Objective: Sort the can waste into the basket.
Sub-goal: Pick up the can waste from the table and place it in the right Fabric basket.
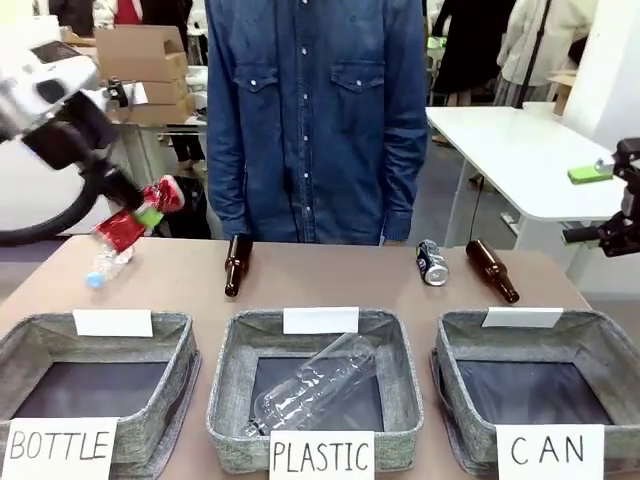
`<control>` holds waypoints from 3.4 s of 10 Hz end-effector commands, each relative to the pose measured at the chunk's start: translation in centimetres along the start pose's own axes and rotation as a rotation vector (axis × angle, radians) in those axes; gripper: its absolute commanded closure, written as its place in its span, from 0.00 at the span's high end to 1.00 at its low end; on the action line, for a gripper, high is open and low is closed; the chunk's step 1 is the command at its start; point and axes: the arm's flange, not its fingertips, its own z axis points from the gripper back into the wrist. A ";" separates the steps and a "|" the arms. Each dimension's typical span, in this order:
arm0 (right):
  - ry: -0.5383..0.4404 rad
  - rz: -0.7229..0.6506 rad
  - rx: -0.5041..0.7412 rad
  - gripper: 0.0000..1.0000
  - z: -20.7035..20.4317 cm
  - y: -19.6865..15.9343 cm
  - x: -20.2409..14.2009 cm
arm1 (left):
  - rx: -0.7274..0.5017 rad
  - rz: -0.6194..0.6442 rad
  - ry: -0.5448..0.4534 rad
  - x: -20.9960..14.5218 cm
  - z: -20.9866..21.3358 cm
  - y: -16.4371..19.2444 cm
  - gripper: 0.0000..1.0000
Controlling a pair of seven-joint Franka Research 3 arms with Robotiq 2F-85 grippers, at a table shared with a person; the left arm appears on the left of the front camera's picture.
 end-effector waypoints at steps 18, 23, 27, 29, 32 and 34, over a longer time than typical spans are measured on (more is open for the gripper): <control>-0.114 0.206 -0.262 1.00 23.4 -1.0 -11.4 | -0.318 -1.053 -0.010 27.1 -22.5 -37.6 0.40; -0.058 0.051 -0.340 1.00 21.4 -0.2 -9.2 | -0.180 -0.949 0.245 35.8 -35.0 -39.1 0.40; -0.058 0.051 -0.340 1.00 21.4 -0.2 -9.2 | -0.120 -0.912 0.272 35.5 -35.6 -37.6 0.40; -0.058 0.051 -0.340 1.00 21.4 -0.2 -9.2 | -0.139 -0.927 0.265 35.2 -35.5 -37.3 0.93; -0.058 0.051 -0.340 1.00 21.4 -0.2 -9.2 | -0.120 -0.931 0.256 35.0 -35.3 -37.3 1.00; -0.058 0.051 -0.340 1.00 21.4 -0.2 -9.2 | -0.110 -0.926 0.251 34.9 -35.0 -37.0 1.00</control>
